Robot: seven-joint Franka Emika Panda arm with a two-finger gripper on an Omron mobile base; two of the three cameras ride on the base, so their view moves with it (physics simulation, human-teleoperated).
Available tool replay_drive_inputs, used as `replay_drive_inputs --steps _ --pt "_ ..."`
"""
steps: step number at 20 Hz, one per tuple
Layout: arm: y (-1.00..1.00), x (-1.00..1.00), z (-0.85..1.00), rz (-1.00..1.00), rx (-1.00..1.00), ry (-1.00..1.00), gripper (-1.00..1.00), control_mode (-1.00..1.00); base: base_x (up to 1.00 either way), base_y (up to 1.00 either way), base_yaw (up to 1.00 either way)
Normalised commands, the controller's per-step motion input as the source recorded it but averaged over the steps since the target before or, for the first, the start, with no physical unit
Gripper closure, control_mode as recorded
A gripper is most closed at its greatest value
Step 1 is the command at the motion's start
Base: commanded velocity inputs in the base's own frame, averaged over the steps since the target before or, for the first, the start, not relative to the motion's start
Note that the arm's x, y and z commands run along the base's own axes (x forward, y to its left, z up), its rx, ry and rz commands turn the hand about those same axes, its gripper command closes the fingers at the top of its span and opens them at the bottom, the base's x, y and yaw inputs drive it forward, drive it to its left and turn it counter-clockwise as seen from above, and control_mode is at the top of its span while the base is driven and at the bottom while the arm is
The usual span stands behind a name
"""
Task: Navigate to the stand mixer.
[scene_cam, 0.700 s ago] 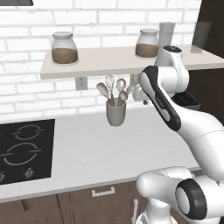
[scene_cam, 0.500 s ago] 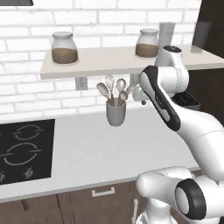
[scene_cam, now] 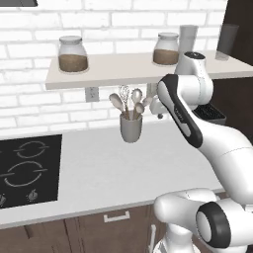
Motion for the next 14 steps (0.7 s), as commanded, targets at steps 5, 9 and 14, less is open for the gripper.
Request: replay_drive_inputs --steps 5,9,14 --pt "0.0 0.0 0.0 0.0 0.0 0.0 -1.0 1.0 -0.34 0.0 0.03" --pt "0.0 0.0 0.0 0.0 0.0 0.0 -1.0 1.0 -0.79 0.08 0.38" --pt "0.0 0.0 0.0 0.0 0.0 0.0 -1.0 1.0 -0.57 0.22 0.6"
